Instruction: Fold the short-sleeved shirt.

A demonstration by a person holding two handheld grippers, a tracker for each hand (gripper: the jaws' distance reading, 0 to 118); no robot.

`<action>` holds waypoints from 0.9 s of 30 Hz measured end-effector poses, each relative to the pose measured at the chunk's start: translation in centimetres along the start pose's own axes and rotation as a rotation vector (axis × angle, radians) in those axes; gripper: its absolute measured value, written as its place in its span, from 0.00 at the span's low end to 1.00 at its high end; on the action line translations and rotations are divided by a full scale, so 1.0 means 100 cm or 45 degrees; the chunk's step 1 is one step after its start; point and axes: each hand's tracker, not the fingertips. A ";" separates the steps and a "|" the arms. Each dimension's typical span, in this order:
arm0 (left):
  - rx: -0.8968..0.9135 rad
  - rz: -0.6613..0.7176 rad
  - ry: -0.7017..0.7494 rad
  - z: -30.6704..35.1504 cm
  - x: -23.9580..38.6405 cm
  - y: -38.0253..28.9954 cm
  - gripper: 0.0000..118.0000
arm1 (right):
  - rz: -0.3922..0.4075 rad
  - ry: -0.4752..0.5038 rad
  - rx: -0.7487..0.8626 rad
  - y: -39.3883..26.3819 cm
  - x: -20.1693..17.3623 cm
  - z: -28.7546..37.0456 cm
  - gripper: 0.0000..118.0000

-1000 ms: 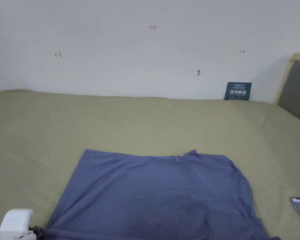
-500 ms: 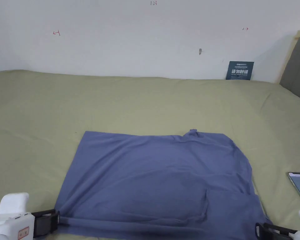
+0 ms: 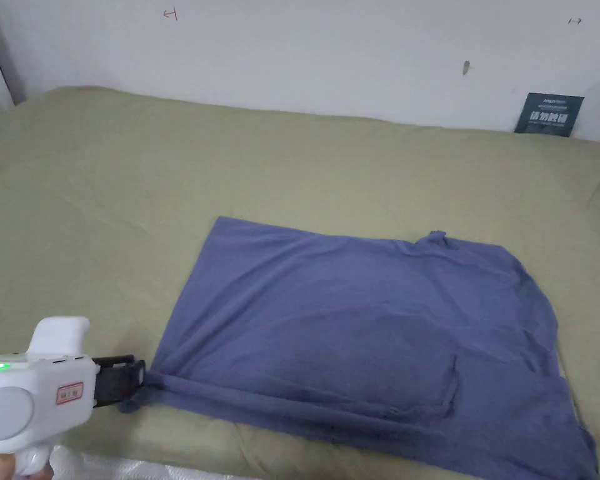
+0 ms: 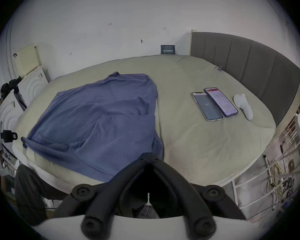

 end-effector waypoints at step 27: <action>-0.136 -0.014 0.028 -0.036 0.013 0.002 0.01 | 0.072 0.079 -0.236 -0.018 0.002 -0.047 0.02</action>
